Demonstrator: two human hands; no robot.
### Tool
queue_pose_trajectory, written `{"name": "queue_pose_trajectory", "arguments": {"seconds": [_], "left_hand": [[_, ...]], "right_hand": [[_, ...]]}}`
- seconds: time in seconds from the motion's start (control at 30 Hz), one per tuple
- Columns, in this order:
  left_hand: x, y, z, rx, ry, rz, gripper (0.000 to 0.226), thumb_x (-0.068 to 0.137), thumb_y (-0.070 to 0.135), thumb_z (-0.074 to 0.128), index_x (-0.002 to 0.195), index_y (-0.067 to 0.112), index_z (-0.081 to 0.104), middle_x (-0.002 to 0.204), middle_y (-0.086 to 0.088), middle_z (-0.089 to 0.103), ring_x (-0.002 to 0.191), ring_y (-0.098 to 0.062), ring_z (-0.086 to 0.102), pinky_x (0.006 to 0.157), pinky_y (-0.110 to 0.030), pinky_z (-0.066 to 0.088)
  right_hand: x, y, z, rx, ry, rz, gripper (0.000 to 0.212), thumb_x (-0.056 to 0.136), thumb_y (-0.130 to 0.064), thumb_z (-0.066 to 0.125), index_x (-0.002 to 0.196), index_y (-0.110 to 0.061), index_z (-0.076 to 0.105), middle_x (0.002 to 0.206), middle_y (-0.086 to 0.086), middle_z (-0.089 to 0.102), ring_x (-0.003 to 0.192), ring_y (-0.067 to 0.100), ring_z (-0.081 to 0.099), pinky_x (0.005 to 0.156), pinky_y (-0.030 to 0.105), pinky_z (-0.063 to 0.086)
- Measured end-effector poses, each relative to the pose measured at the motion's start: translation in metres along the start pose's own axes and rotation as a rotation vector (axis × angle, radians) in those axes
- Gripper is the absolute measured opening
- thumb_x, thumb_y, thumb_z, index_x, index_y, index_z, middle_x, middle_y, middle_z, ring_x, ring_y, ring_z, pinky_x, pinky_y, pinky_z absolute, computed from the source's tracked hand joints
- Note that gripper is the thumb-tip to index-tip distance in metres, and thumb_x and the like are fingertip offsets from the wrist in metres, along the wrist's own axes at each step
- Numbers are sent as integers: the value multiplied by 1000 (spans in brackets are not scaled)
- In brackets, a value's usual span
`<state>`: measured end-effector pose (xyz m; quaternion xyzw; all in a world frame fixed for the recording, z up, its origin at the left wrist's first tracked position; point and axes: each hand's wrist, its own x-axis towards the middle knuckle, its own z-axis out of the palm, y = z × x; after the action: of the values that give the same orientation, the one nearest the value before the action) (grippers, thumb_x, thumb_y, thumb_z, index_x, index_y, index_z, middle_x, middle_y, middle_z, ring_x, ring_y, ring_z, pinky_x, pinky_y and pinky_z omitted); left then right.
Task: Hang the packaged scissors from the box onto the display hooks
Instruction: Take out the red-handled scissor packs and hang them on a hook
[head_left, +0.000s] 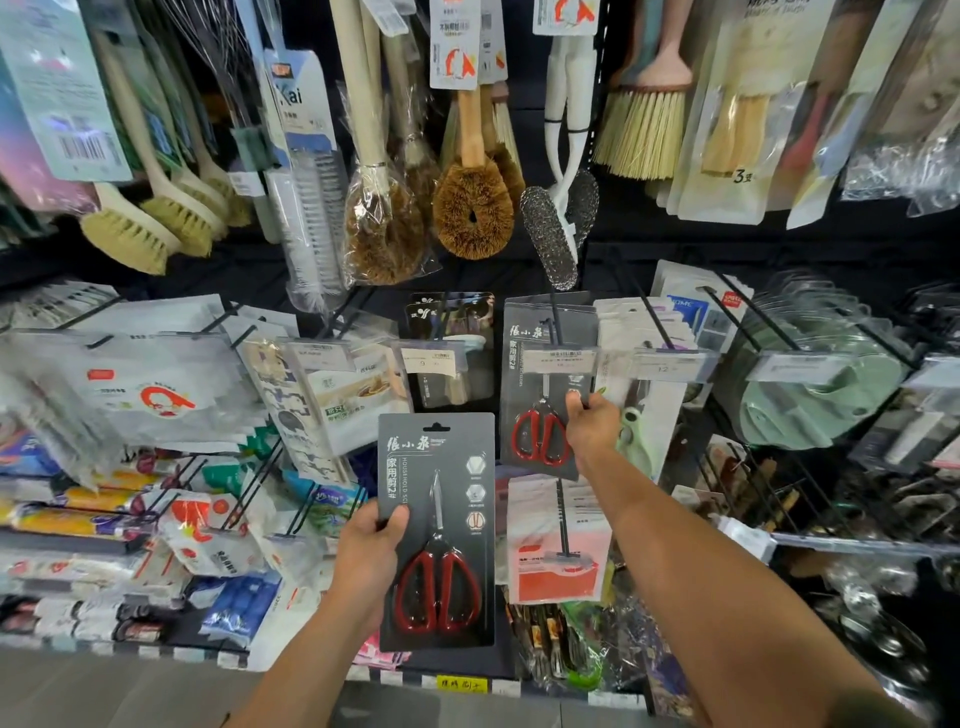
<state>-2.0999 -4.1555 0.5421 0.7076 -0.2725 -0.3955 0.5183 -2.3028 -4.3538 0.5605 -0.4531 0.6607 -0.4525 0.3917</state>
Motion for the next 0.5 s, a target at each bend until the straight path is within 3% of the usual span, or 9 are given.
{"name": "queue_pose_trajectory", "arguments": {"seconds": [0.17, 0.3, 0.37, 0.5], "left_hand": [[3, 1, 14, 20, -19, -46, 16, 101, 15, 49, 95, 19, 64, 103, -5, 70, 102, -26, 63, 99, -45, 47], [5, 1, 28, 38, -54, -76, 14, 100, 16, 50, 95, 17, 63, 101, -4, 68, 98, -22, 62, 96, -41, 48], [6, 2, 37, 64, -76, -72, 14, 100, 16, 50, 93, 21, 62, 98, -2, 68, 95, -22, 62, 94, -40, 50], [7, 9, 57, 103, -150, -43, 11, 99, 14, 51, 94, 19, 59, 96, 0, 65, 91, -19, 60, 89, -34, 49]], "right_hand": [[-12, -7, -9, -426, -188, -8, 39, 98, -33, 46, 109, 0, 64, 93, 14, 58, 86, 27, 55, 78, 33, 43], [-39, 13, -25, -791, -353, -213, 28, 94, -17, 49, 99, 2, 68, 104, 20, 69, 99, 35, 65, 75, 34, 48], [-56, 31, -37, -876, -409, -259, 28, 94, -20, 51, 106, -1, 66, 111, 19, 68, 105, 34, 63, 84, 32, 49], [-85, 67, -63, -1051, -550, -151, 38, 96, -25, 51, 129, -6, 54, 127, 13, 58, 115, 26, 57, 92, 31, 47]]}}
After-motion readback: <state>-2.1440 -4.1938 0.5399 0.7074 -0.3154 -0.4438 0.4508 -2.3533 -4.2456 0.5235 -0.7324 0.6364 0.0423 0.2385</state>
